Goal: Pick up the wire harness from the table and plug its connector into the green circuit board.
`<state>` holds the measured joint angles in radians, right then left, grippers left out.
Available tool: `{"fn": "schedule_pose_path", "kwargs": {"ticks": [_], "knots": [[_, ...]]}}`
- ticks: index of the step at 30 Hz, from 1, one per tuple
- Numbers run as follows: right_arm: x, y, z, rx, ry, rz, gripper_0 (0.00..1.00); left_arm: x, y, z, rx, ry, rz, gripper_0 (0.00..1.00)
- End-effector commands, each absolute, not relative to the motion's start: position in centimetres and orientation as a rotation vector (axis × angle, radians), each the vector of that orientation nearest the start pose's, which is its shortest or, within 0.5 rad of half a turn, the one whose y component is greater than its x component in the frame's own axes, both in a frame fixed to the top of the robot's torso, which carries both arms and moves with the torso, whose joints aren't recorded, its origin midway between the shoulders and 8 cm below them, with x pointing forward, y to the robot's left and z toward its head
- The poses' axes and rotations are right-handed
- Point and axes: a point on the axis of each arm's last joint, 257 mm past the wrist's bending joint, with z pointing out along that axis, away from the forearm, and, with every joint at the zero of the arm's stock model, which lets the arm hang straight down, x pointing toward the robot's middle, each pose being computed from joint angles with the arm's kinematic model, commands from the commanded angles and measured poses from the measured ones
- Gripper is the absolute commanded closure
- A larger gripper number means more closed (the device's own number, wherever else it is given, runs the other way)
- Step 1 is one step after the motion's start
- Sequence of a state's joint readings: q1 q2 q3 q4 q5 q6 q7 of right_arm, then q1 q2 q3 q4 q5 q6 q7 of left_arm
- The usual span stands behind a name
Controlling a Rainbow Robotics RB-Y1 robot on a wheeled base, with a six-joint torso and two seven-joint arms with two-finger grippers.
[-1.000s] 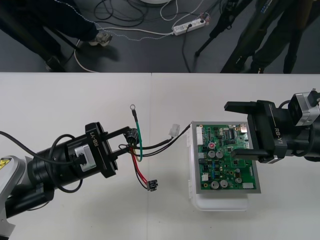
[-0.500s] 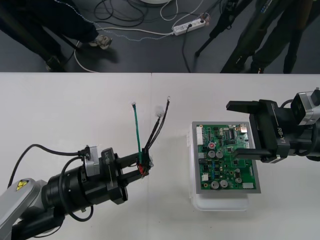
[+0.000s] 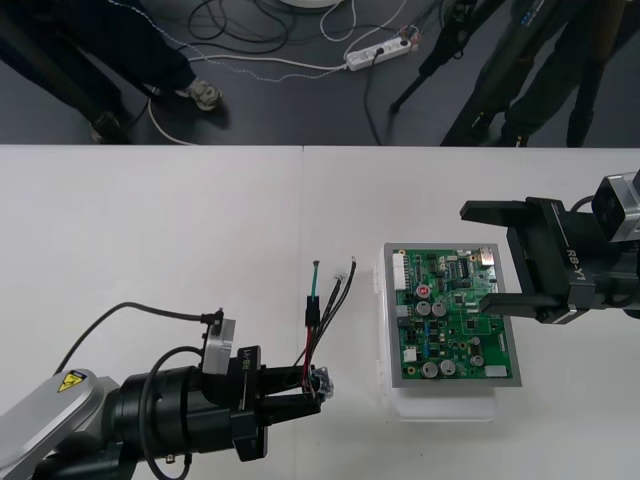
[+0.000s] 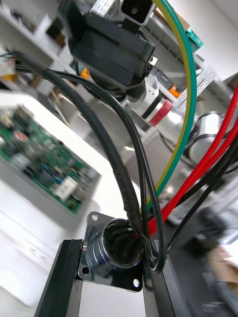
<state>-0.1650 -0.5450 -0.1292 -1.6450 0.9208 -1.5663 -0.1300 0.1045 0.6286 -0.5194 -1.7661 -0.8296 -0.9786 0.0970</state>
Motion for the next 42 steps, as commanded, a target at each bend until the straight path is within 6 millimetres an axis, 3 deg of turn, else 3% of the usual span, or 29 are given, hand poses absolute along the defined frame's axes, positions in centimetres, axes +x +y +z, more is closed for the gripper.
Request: {"fn": "schedule_pose_path", "kwargs": {"ticks": [1, 10, 28, 35, 42], "knots": [[32.2, -13.7, -5.4, -1.225, 1.004, 1.131, 0.00, 23.5, 0.1, -19.7, 0.908, 1.490, -1.576, 1.00], [32.2, -14.1, -5.3, -1.231, 1.021, 1.136, 0.00, 21.7, -1.6, -19.2, 1.000, 1.591, -1.705, 1.00], [31.8, -15.1, -4.2, -1.265, 1.046, 1.166, 0.00, 17.2, -4.8, -14.4, 1.137, 1.732, -1.943, 1.00], [31.8, -15.7, -3.6, -1.249, 1.048, 1.183, 0.00, 15.9, -5.1, -13.0, 1.168, 1.787, -2.014, 1.00], [31.2, -15.9, -3.1, -1.246, 1.045, 1.224, 0.00, 14.4, -4.2, -13.0, 1.241, 1.872, -2.067, 1.00]]}}
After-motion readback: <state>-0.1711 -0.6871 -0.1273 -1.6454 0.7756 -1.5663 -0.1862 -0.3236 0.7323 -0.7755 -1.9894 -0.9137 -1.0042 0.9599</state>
